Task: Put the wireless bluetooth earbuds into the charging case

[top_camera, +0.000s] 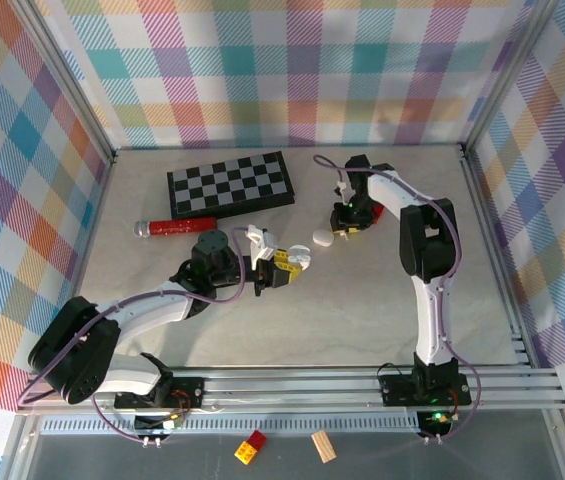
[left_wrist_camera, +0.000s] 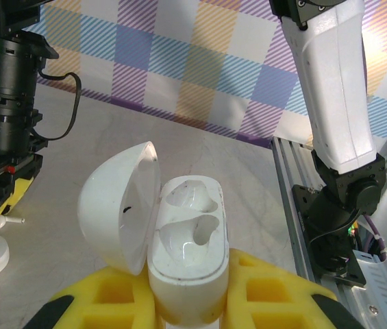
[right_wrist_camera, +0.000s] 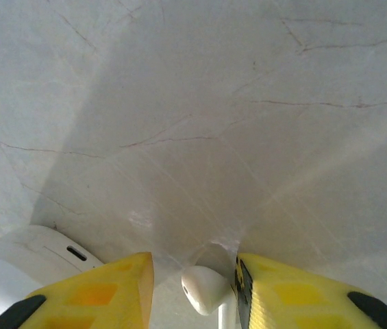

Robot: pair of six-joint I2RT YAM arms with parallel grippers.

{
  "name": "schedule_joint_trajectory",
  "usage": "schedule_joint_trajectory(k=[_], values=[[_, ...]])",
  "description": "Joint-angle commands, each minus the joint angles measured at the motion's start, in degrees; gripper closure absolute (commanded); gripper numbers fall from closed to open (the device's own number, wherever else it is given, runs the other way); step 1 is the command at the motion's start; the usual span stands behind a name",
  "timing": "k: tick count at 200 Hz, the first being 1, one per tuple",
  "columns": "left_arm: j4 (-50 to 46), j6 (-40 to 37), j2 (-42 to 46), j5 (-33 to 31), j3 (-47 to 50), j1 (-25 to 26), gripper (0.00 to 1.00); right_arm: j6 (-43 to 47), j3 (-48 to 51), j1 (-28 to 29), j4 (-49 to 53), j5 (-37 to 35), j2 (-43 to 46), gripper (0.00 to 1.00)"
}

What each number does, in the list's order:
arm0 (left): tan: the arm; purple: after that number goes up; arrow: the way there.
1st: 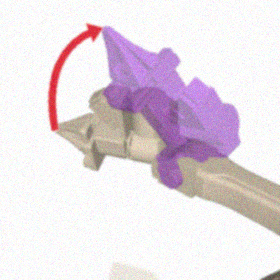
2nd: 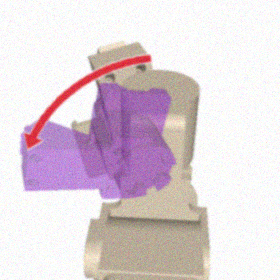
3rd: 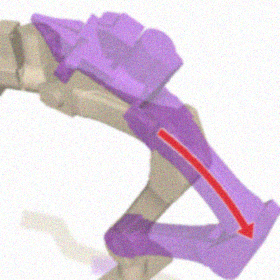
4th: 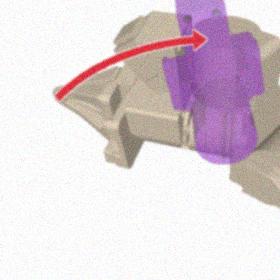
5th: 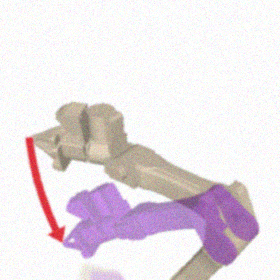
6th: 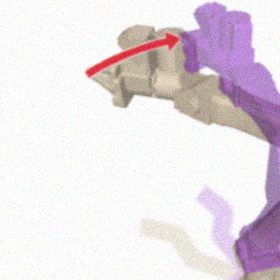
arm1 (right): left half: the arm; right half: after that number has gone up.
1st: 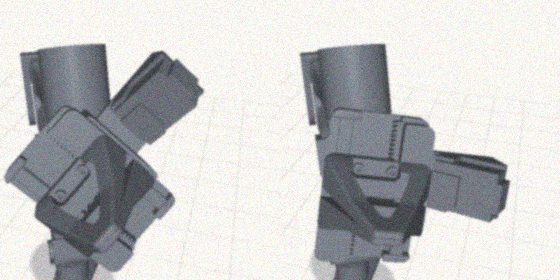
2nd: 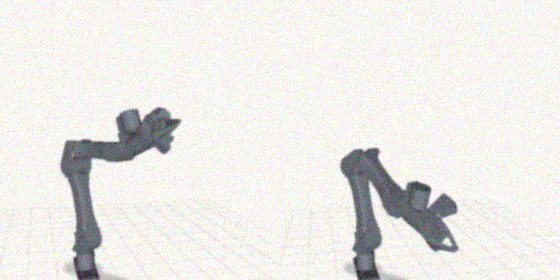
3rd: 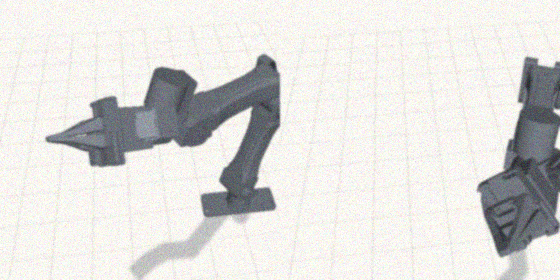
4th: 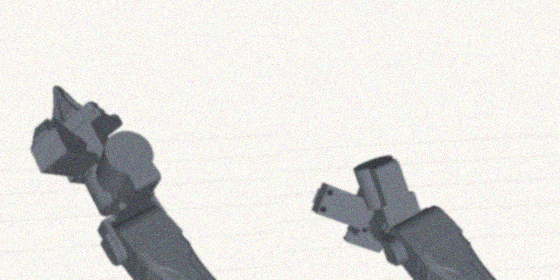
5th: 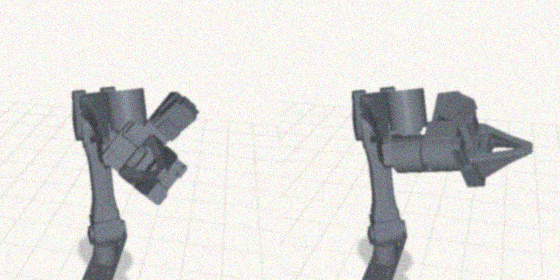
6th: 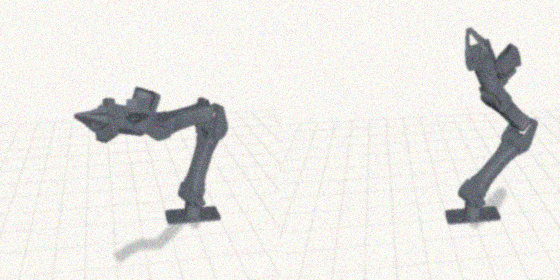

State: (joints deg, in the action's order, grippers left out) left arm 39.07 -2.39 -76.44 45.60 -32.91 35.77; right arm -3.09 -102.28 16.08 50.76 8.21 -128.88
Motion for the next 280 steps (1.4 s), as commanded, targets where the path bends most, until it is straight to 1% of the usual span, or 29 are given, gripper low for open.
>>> schedule_joint_trajectory(k=[1,29,94,118,159,186,220,256,280], values=[[0.38,-0.16,0.99,1.51,-1.20,-0.44,0.82,3.37,-2.44,-0.22,4.86,1.10,-1.86,0.64],[0.21,-0.16,1.12,1.51,-1.21,-0.44,0.82,4.26,-4.53,-0.26,7.10,1.11,-3.05,0.65],[0.20,-0.20,0.77,1.60,-1.28,-0.44,0.82,4.92,-5.30,-0.30,8.30,0.67,-3.65,0.73],[0.15,-0.24,0.85,1.62,-1.20,-0.44,0.82,4.64,-5.21,-0.26,7.95,0.45,-3.75,0.77],[0.17,-0.26,0.59,1.54,-1.31,-0.44,0.82,3.95,-4.09,-0.26,5.42,-0.55,-2.69,0.80],[0.04,-0.25,0.46,1.14,-1.37,-0.44,0.82,3.03,0.53,-0.28,-0.32,-2.31,1.90,0.82],[0.10,-0.15,-0.20,1.00,-1.73,-0.43,0.82,2.27,10.42,-0.30,-11.29,-4.37,10.74,0.83],[-0.68,0.02,-0.81,0.35,-2.47,-0.42,0.82,1.95,21.80,-0.20,-22.96,-4.01,20.89,0.83],[-0.46,0.67,-1.10,-0.28,-2.71,-0.35,0.82,1.77,28.29,-0.09,-28.36,-2.56,28.13,0.83]])
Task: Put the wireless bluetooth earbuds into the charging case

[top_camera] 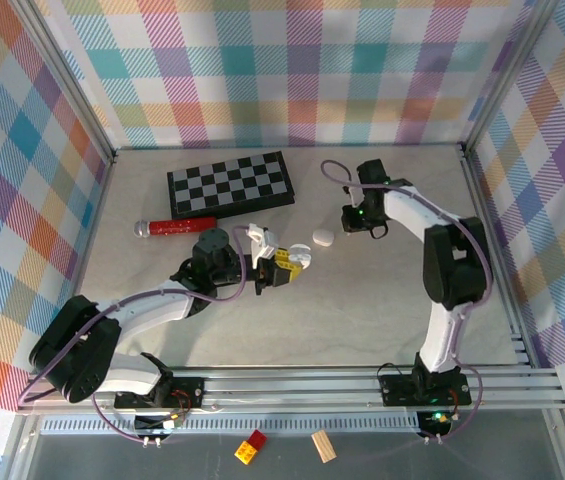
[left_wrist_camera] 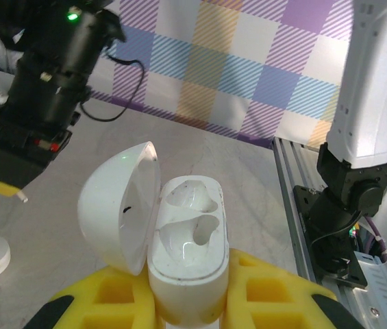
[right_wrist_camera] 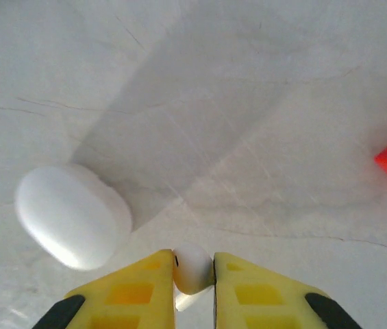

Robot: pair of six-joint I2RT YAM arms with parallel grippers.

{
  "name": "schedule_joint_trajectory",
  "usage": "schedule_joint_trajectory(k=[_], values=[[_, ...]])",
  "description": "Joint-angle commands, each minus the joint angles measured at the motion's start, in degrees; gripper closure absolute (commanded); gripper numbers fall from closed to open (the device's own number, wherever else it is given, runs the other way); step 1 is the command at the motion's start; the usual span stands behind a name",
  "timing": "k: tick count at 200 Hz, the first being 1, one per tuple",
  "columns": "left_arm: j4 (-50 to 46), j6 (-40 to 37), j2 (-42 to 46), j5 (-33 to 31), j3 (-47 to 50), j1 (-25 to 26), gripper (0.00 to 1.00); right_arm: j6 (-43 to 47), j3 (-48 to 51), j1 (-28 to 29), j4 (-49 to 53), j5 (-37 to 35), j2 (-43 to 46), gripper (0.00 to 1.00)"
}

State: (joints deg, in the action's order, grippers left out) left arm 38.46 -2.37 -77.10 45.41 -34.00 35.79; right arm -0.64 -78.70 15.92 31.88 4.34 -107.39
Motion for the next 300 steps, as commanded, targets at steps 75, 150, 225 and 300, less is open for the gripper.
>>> schedule_joint_trajectory(k=[75,150,225,300], values=[[-6.38,0.15,-3.75,-5.01,-5.97,-0.37,0.82,2.65,16.03,5.30,-11.73,3.13,28.09,0.82],[-7.73,2.08,-7.25,-4.42,-10.04,-0.37,0.82,4.60,17.38,12.55,-10.95,4.35,40.47,0.82],[-8.05,2.81,-8.06,-4.57,-12.23,-0.37,0.82,3.48,19.19,17.31,-12.53,6.16,42.91,0.82],[-7.04,2.90,-7.89,-2.42,-12.31,-0.37,0.82,3.25,18.36,19.17,-14.26,6.05,40.46,0.82]])
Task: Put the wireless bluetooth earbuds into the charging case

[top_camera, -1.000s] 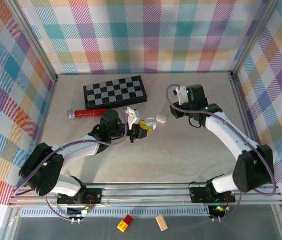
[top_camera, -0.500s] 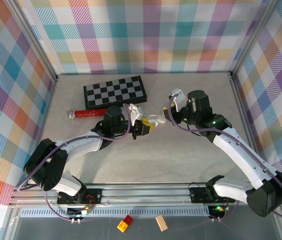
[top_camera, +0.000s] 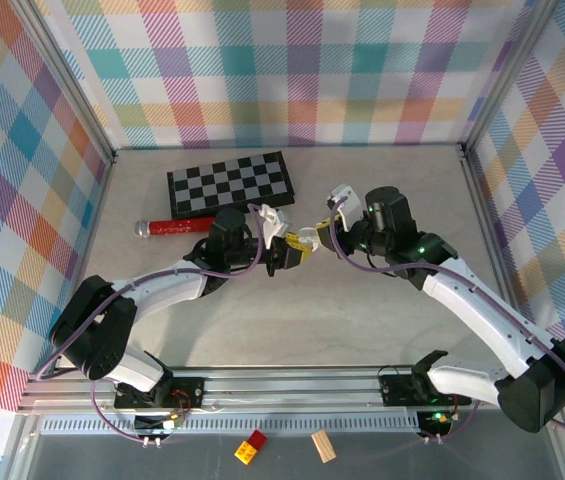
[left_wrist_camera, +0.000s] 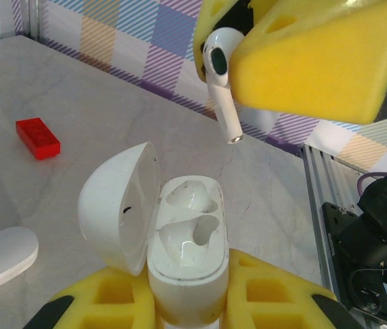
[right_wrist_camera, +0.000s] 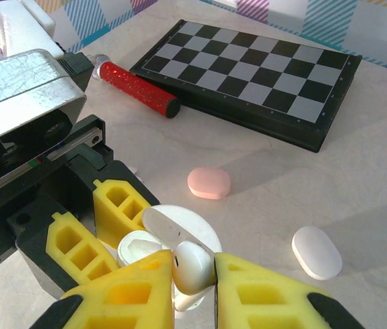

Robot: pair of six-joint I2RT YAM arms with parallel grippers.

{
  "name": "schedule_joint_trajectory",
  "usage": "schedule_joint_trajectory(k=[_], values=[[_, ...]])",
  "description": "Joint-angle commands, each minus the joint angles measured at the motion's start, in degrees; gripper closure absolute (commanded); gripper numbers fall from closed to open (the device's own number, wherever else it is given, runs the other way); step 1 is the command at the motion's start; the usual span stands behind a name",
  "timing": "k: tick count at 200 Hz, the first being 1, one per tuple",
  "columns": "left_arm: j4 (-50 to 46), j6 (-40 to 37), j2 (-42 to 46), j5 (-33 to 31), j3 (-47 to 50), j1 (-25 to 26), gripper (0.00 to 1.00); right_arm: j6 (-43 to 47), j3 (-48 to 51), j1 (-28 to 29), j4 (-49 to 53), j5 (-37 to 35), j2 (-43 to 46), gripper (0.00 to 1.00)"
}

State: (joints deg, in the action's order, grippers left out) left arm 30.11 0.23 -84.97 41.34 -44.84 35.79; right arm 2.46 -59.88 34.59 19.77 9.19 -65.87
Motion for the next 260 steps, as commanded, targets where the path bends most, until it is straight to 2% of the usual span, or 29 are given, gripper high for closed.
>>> schedule_joint_trajectory(k=[1,260], values=[[1.29,0.30,0.02,1.68,-1.47,-0.41,0.82,0.16,-0.48,0.49,-2.17,1.15,-1.09,0.82],[0.05,2.32,1.56,0.49,-1.91,-0.37,0.82,-0.16,1.96,1.18,-2.79,4.59,-2.76,0.83]])
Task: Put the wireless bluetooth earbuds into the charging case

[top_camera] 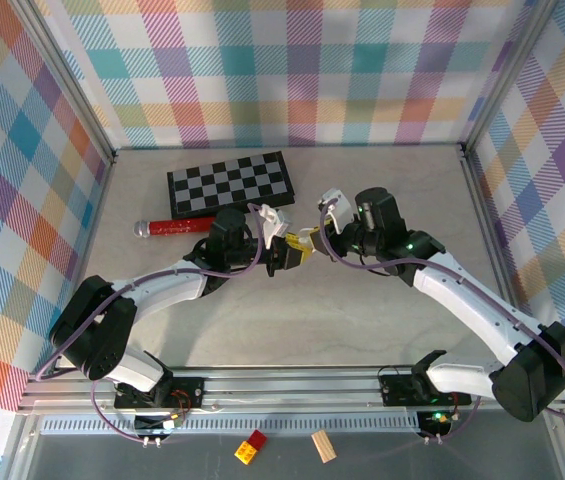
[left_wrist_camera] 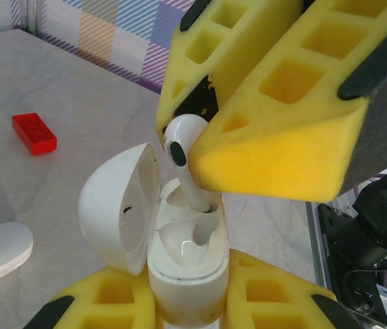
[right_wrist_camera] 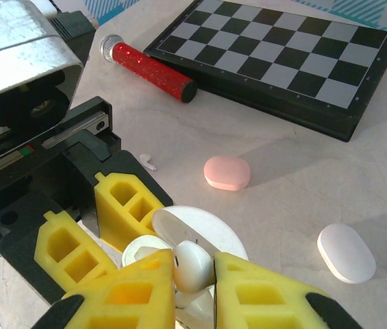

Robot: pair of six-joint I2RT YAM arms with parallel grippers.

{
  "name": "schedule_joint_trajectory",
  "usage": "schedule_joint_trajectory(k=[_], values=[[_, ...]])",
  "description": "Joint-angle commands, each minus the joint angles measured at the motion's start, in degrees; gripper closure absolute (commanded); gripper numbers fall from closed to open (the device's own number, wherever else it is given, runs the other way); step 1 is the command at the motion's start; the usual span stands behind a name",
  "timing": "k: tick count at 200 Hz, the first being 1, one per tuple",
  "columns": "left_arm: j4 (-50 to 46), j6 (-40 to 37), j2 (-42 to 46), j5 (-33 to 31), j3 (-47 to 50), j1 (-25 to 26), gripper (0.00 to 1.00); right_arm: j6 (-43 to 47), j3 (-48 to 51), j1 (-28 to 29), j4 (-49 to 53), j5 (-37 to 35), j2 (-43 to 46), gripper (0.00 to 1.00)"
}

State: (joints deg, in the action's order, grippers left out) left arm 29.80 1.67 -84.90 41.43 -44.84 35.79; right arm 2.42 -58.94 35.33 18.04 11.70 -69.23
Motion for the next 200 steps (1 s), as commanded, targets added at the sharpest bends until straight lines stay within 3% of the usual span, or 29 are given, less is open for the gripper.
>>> schedule_joint_trajectory(k=[1,74,135,164,200], values=[[0.35,0.96,1.49,0.36,-1.92,-0.37,0.82,-0.12,1.06,0.44,-1.07,2.22,0.60,0.83],[0.61,1.93,1.58,0.06,-2.53,-0.41,0.82,0.47,3.47,0.44,0.15,6.53,2.12,0.82],[1.31,1.61,1.67,0.36,-1.97,-0.37,0.82,0.08,3.08,0.39,0.29,4.68,3.87,0.73],[1.74,1.24,1.76,0.32,-1.39,-0.37,0.82,-1.33,3.67,0.35,-1.17,2.32,5.61,0.57],[2.22,0.69,1.93,0.39,-0.82,-0.37,0.82,-4.83,4.62,-0.50,-3.78,0.58,8.10,0.46]])
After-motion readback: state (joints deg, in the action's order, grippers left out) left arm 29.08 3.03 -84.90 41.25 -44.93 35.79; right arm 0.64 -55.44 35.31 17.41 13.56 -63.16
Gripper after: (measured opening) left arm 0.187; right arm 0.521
